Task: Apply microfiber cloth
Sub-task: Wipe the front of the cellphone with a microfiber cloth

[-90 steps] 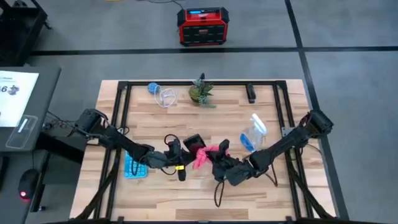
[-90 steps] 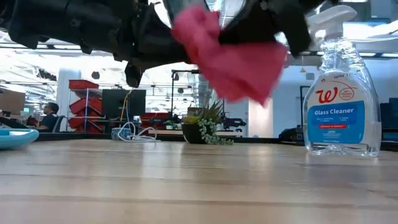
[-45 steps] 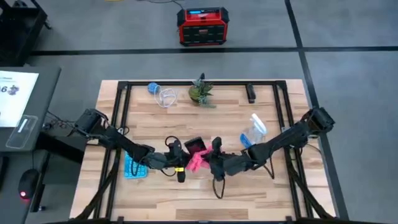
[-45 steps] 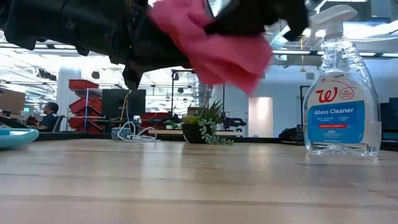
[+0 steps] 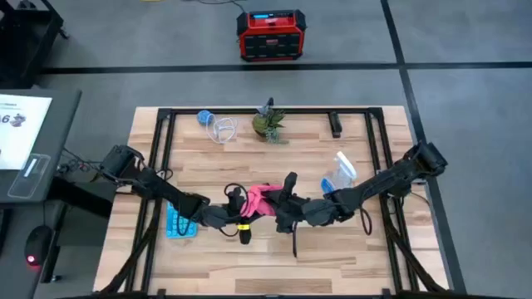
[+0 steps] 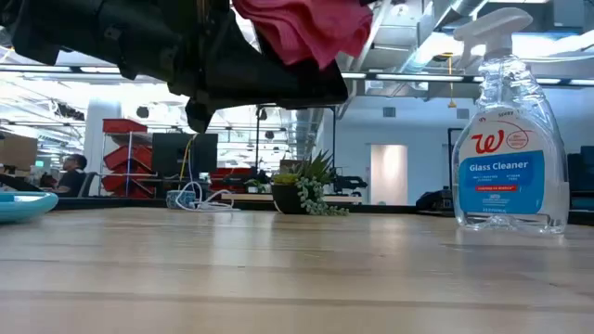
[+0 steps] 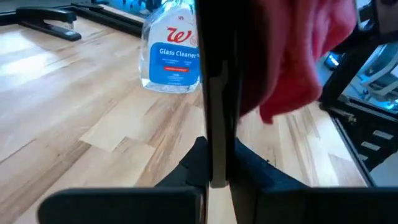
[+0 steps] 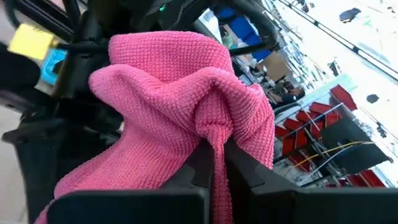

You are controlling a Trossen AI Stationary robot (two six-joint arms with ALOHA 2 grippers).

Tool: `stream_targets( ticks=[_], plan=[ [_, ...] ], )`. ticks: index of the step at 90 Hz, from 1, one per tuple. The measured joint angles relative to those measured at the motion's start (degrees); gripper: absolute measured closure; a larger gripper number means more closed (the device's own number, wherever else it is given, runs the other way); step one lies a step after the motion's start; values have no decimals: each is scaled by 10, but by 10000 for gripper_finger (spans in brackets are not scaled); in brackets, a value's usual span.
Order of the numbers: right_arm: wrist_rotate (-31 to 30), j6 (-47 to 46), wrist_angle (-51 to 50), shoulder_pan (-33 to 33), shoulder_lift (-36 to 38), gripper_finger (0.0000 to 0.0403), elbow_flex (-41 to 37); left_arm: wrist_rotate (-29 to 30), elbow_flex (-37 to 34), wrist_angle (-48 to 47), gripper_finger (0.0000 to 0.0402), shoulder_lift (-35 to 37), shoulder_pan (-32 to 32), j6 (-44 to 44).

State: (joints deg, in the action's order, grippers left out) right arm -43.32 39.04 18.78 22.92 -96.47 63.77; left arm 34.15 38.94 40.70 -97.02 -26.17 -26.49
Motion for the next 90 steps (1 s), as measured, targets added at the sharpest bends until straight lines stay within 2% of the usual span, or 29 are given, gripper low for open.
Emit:
stream_targets(
  ticks=[20, 30, 43, 53, 64, 78, 90],
  plan=[
    [101, -83, -147, -2, -3, 403, 0, -1, 3, -5, 389, -1, 0, 11],
    [86, -67, -128, -5, -3, 403, -1, 5, 4, -7, 389, -1, 0, 9],
    [31, 21, 6, -4, -2, 403, -2, 4, 5, -7, 389, 0, 0, 5],
    [24, 37, 63, -7, -1, 403, -1, 1, 5, -11, 389, 0, 0, 5],
    [34, 9, 6, -6, -1, 403, 0, -1, 4, -17, 389, 0, 0, 4],
    [115, -71, -115, -6, -4, 403, 0, -1, 4, -16, 389, -1, 0, 6],
    [117, -67, -103, -11, -4, 403, -1, 4, 4, -12, 389, -1, 0, 7]
  ],
)
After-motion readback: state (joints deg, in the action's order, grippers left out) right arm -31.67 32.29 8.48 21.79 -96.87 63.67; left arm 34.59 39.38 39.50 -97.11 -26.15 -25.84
